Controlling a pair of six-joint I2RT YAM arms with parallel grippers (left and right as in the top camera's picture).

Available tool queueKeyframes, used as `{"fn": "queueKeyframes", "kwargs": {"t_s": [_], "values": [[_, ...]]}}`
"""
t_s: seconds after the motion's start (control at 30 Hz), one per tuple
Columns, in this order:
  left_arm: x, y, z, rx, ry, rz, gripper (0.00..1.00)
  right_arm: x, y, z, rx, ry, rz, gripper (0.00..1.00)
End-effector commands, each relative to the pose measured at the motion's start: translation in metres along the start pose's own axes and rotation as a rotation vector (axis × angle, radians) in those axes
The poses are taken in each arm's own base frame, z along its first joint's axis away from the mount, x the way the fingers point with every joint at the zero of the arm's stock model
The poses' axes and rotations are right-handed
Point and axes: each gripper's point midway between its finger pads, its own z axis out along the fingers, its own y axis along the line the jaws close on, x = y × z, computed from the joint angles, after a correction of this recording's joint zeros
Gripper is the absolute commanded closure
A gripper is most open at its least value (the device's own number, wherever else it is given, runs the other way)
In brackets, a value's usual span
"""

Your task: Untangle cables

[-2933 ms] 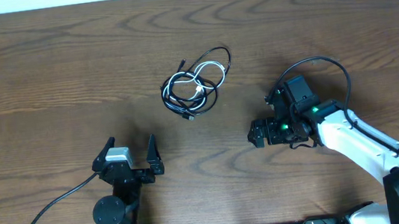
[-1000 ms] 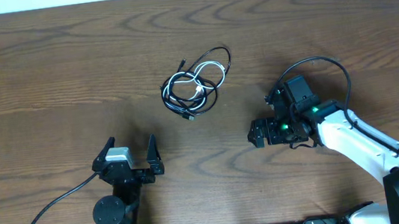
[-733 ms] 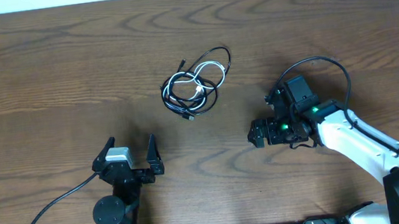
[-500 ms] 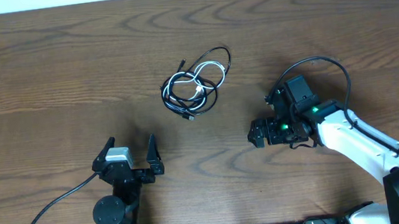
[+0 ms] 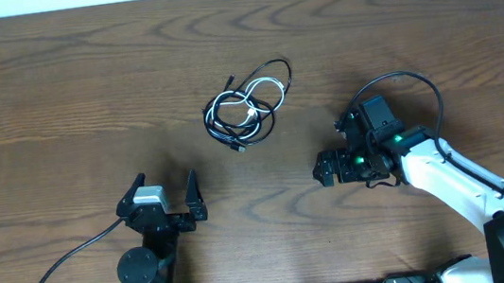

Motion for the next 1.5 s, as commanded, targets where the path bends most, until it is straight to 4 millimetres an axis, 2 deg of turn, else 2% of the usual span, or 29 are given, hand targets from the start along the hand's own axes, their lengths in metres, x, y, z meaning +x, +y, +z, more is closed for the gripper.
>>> {"fn": "queueKeyframes", "kwargs": {"t_s": [0.0,0.83,0.9,1.0,1.1,1.4,1.47], "values": [[0.016,0.004,0.001,-0.017,0.049,0.004,0.02,0.003,0.003,0.002,-0.007,0.013,0.0,0.01],[0.016,0.004,0.001,-0.017,0.049,0.004,0.02,0.003,0.003,0.002,-0.007,0.013,0.0,0.01],[0.016,0.004,0.001,-0.017,0.049,0.004,0.02,-0.007,-0.007,0.002,0.053,-0.037,-0.034,0.01],[0.016,0.004,0.001,-0.017,0.049,0.004,0.02,-0.031,-0.037,-0.005,0.246,-0.152,-0.084,0.01],[0.016,0.004,0.001,-0.017,0.049,0.004,0.02,-0.038,-0.052,-0.011,0.339,-0.187,-0.08,0.01],[0.016,0.004,0.001,-0.017,0.049,0.004,0.02,-0.038,-0.053,-0.011,0.345,-0.191,-0.079,0.01],[0.016,0.004,0.001,-0.017,0.049,0.004,0.02,-0.045,-0.048,-0.011,0.321,-0.221,-0.064,0.01]]}}
